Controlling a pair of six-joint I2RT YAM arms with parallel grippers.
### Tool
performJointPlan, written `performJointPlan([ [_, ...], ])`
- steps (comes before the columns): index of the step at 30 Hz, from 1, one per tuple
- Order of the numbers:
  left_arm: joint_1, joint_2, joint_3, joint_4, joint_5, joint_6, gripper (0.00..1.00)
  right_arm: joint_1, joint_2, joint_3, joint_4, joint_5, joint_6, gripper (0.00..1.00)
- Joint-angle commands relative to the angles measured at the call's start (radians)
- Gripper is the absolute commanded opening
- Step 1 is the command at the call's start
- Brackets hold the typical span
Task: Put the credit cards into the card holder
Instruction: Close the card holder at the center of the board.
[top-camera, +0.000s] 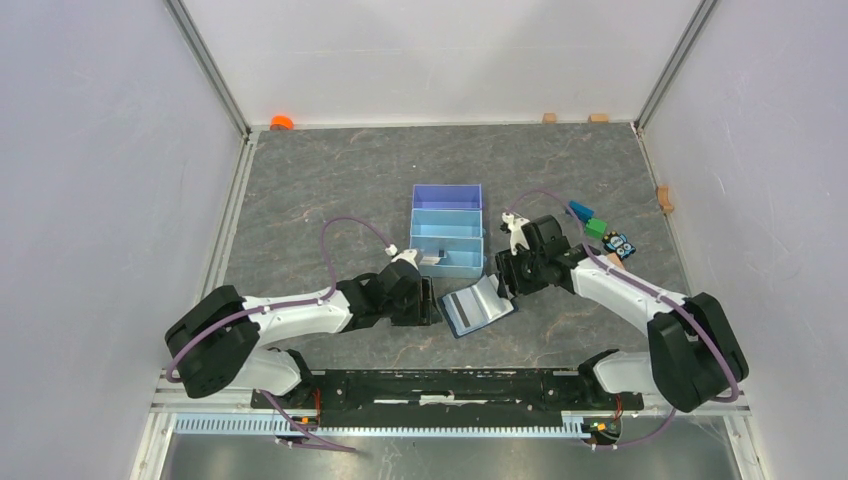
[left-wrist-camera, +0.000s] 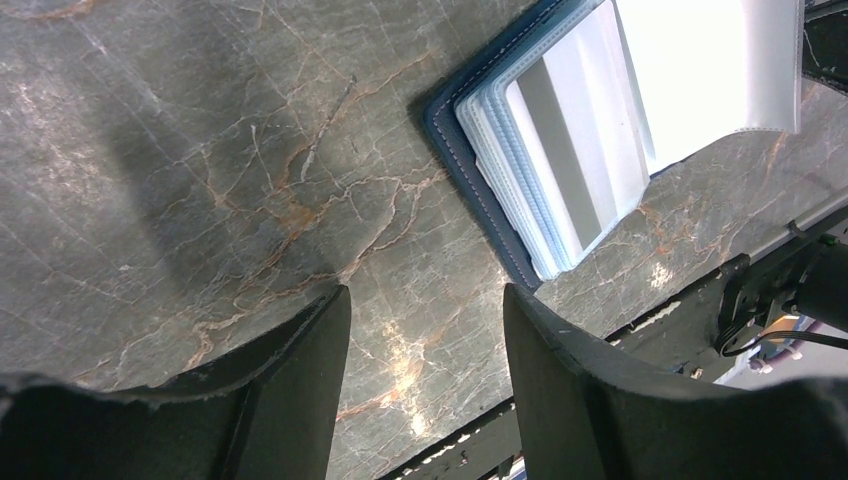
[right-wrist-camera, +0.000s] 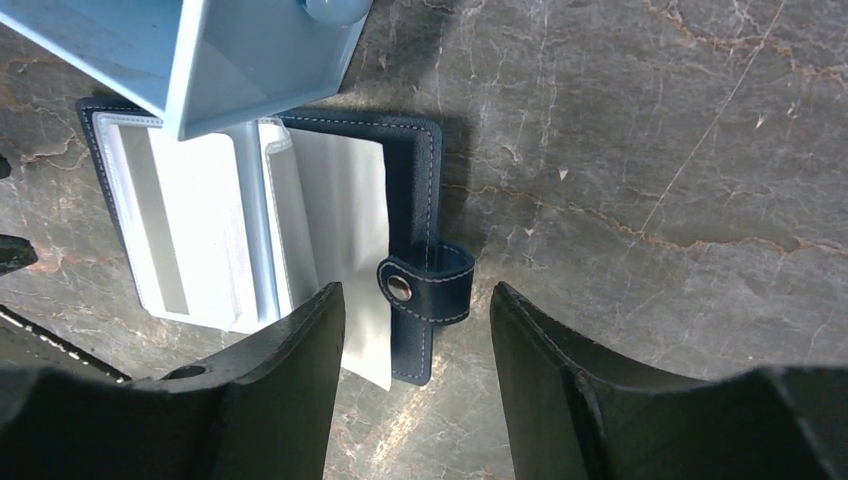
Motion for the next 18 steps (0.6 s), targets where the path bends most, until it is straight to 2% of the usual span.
performJointPlan([
  [1, 0.0, -0.022, 0.033, -0.009, -0.032, 0.031, 0.64, 0.001, 0.033, 0.015, 0.055, 0.004, -0.036, 0.58],
  [8, 0.003, -0.039, 0.025, -0.018, -0.04, 0.035, 0.64, 0.001, 0.046, 0.035, 0.053, 0.052, -0.04, 0.36],
  [11, 0.006, -0.041, 0.024, -0.018, -0.04, 0.04, 0.64, 0.001, 0.036, 0.049, 0.051, 0.05, -0.032, 0.23],
  [18, 0.011, -0.044, 0.024, -0.012, -0.034, 0.046, 0.64, 0.001, -0.044, 0.108, -0.035, 0.086, -0.028, 0.13],
])
